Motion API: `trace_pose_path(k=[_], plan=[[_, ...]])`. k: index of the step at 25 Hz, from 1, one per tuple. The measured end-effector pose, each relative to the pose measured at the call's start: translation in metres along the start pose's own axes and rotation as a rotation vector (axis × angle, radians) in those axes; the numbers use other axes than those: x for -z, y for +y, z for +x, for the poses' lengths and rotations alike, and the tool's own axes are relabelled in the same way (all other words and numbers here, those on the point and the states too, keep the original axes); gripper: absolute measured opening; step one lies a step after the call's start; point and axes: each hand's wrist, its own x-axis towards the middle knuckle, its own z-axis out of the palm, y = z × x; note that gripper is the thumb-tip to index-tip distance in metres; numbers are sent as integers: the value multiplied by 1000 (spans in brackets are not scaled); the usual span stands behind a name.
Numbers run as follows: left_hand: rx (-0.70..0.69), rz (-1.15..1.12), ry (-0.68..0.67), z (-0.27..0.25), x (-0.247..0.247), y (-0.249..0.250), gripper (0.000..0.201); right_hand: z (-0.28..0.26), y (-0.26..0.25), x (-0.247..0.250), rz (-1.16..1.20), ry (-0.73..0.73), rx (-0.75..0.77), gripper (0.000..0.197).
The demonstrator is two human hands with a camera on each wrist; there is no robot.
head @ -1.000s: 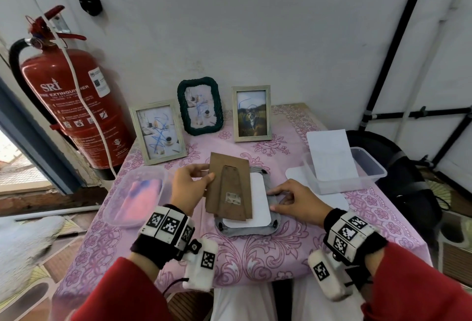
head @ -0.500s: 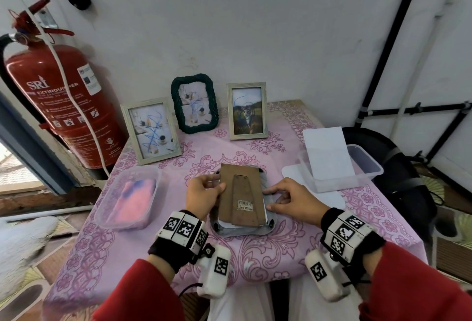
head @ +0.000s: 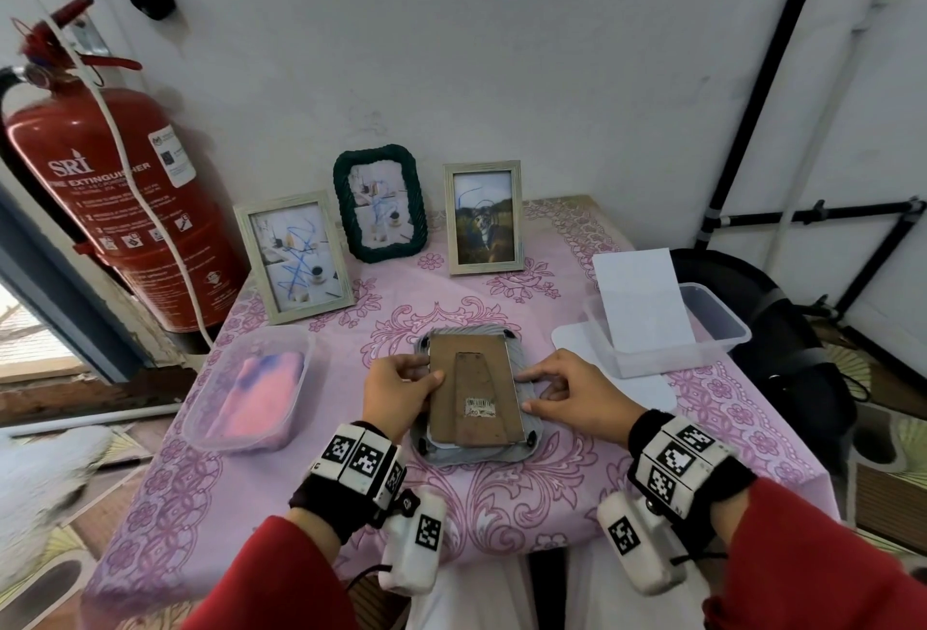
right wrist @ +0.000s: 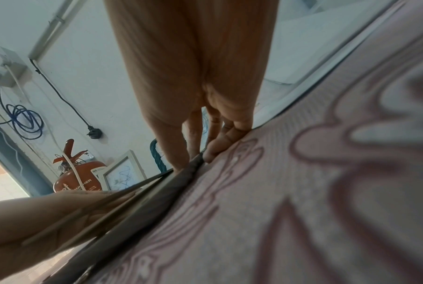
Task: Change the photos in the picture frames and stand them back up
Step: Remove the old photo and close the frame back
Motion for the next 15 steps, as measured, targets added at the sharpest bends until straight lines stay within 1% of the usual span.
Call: trace_pose_path(k=[11,15], plan=[[-167,348,44,-2,5,-2,34,-1,0,-1,5,7,7,37],[-155,427,49,3,10,-7,39,-1,-1,-2,-16,0,10,39]])
